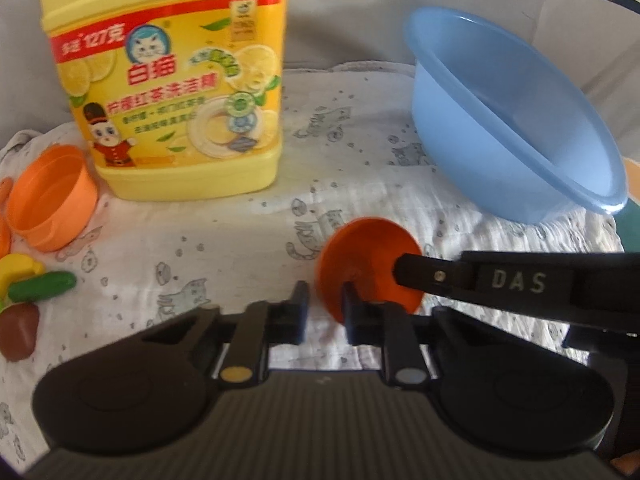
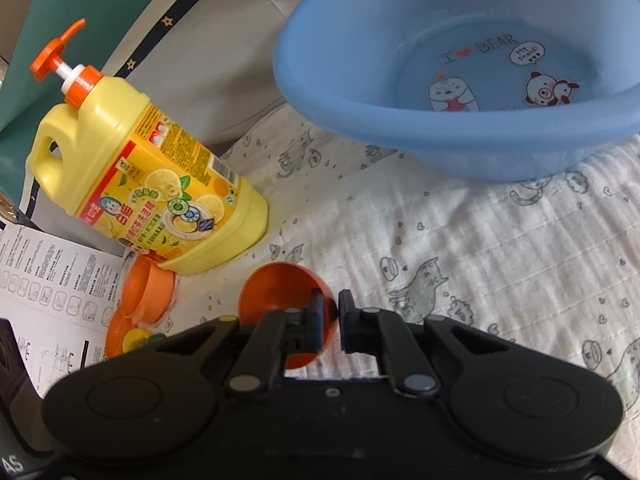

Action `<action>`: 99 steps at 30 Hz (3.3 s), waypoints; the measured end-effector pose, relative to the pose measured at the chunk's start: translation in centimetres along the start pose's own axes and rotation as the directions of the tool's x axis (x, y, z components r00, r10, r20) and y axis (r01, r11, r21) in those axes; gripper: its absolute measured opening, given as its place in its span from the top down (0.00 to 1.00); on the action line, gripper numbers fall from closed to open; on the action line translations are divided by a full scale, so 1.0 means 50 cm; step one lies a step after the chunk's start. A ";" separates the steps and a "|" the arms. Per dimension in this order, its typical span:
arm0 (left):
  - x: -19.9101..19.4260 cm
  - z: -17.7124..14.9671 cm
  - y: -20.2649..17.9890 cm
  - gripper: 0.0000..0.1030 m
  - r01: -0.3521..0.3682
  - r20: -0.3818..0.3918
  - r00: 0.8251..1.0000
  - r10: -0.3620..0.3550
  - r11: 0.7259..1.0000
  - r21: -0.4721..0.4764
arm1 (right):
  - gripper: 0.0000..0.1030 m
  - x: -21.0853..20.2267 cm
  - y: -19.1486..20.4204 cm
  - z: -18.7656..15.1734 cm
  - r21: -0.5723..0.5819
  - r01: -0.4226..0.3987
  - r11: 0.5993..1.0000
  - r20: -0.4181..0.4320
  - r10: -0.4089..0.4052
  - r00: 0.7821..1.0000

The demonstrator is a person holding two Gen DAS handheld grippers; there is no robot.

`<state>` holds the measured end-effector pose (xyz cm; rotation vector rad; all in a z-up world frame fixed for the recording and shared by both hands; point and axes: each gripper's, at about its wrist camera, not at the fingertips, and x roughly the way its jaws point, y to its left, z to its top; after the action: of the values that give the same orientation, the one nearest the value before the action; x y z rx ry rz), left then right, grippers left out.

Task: Organize plates and bowls
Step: 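Move both grippers to the small orange bowl and close on its rim, then carry the orange bowl into the clear bowl, lower it, open both grippers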

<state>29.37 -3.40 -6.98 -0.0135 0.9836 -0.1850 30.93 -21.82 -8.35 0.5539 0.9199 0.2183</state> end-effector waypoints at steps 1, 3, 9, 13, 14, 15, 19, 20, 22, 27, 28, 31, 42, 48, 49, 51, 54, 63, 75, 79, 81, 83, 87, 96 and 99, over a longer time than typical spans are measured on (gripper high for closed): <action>-0.001 -0.001 -0.003 0.87 -0.007 0.003 1.000 0.007 1.000 0.009 | 0.92 0.000 0.002 0.000 -0.001 0.003 1.000 0.000 -0.003 1.000; -0.002 -0.003 -0.004 0.87 -0.010 0.000 1.000 0.010 1.000 0.010 | 0.92 -0.002 0.004 -0.001 0.002 0.006 1.000 -0.002 -0.006 1.000; -0.027 -0.015 -0.002 0.87 -0.011 -0.012 1.000 0.011 1.000 0.016 | 0.92 -0.021 0.021 -0.018 -0.002 0.003 1.000 -0.013 -0.003 1.000; -0.061 -0.030 0.001 0.87 -0.011 -0.022 1.000 0.012 1.000 0.024 | 0.92 -0.048 0.032 -0.038 -0.010 0.000 1.000 -0.025 0.000 1.000; -0.072 -0.035 0.002 0.87 -0.009 -0.023 1.000 0.010 1.000 0.025 | 0.92 -0.056 0.035 -0.045 -0.012 -0.001 1.000 -0.028 0.001 1.000; -0.083 -0.040 0.002 0.87 -0.008 -0.022 1.000 0.008 1.000 0.025 | 0.92 -0.065 0.039 -0.052 -0.014 -0.003 1.000 -0.029 0.002 1.000; -0.127 -0.067 0.003 0.87 -0.007 -0.024 1.000 0.007 1.000 0.023 | 0.92 -0.103 0.053 -0.083 -0.021 -0.006 1.000 -0.036 0.006 0.999; -0.138 -0.074 0.004 0.87 -0.007 -0.024 1.000 0.007 1.000 0.022 | 0.92 -0.113 0.056 -0.092 -0.023 -0.007 1.000 -0.039 0.006 0.999; -0.161 -0.089 0.006 0.87 -0.004 -0.023 1.000 0.005 1.000 0.016 | 0.92 -0.133 0.062 -0.111 -0.030 -0.007 1.000 -0.043 0.006 0.999; -0.212 -0.136 0.003 0.87 -0.006 -0.029 1.000 0.006 1.000 0.010 | 0.92 -0.176 0.082 -0.159 -0.043 -0.003 0.999 -0.052 0.001 0.999; -0.222 -0.145 0.004 0.87 -0.005 -0.031 1.000 0.005 1.000 0.005 | 0.92 -0.185 0.085 -0.169 -0.045 -0.001 0.999 -0.052 -0.001 0.999; -0.253 -0.172 0.001 0.87 0.001 -0.030 1.000 -0.001 1.000 -0.001 | 0.92 -0.215 0.088 -0.198 -0.048 0.001 0.999 -0.055 -0.004 0.998; -0.376 -0.286 -0.006 0.87 0.039 -0.022 0.999 -0.039 0.999 -0.007 | 0.92 -0.329 0.093 -0.312 -0.065 -0.008 0.998 -0.061 0.004 0.998; -0.432 -0.346 -0.013 0.87 0.048 -0.010 0.999 -0.048 0.999 -0.003 | 0.92 -0.377 0.091 -0.363 -0.082 -0.014 0.997 -0.060 0.009 0.998; -0.439 -0.355 -0.013 0.87 0.049 -0.009 0.999 -0.049 0.999 -0.001 | 0.92 -0.384 0.090 -0.372 -0.085 -0.015 0.996 -0.061 0.009 0.998; -0.451 -0.373 -0.013 0.87 0.052 -0.011 0.999 -0.052 0.999 -0.003 | 0.92 -0.397 0.089 -0.390 -0.090 -0.016 0.996 -0.065 0.010 0.998; -0.466 -0.397 -0.013 0.87 0.056 -0.014 0.998 -0.056 0.998 -0.008 | 0.92 -0.413 0.089 -0.413 -0.099 -0.015 0.995 -0.071 0.008 0.997; -0.465 -0.452 -0.020 0.86 0.088 -0.043 0.995 -0.089 0.996 -0.030 | 0.91 -0.444 0.071 -0.466 -0.103 0.002 0.995 -0.087 -0.011 0.996; -0.439 -0.464 -0.019 0.85 0.090 -0.070 0.993 -0.092 0.995 -0.033 | 0.90 -0.427 0.061 -0.480 -0.086 0.015 0.996 -0.114 -0.025 0.993; -0.432 -0.465 -0.018 0.84 0.093 -0.075 0.993 -0.096 0.995 -0.035 | 0.90 -0.422 0.058 -0.480 -0.079 0.016 0.997 -0.121 -0.026 0.992; -0.429 -0.465 -0.017 0.84 0.096 -0.078 0.992 -0.099 0.995 -0.038 | 0.89 -0.420 0.056 -0.479 -0.076 0.017 0.997 -0.125 -0.026 0.992; -0.426 -0.466 -0.015 0.83 0.099 -0.081 0.992 -0.102 0.994 -0.041 | 0.89 -0.418 0.055 -0.480 -0.072 0.017 0.997 -0.128 -0.026 0.991; -0.423 -0.467 -0.012 0.82 0.101 -0.082 0.991 -0.105 0.994 -0.048 | 0.88 -0.414 0.053 -0.479 -0.068 0.015 0.998 -0.130 -0.024 0.991; -0.480 -0.457 0.026 0.09 0.068 0.050 0.997 -0.063 0.993 -0.098 | 0.29 -0.457 0.048 -0.456 -0.063 0.003 0.998 -0.048 -0.006 0.999; -0.497 -0.453 0.049 0.02 0.064 0.088 0.995 -0.052 0.989 -0.134 | 0.09 -0.471 0.046 -0.451 -0.065 0.006 0.998 -0.016 -0.007 1.000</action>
<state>-2.42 4.66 0.73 -0.1745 0.9109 -0.1690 -1.07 -21.41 -1.61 0.4898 0.9272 0.2468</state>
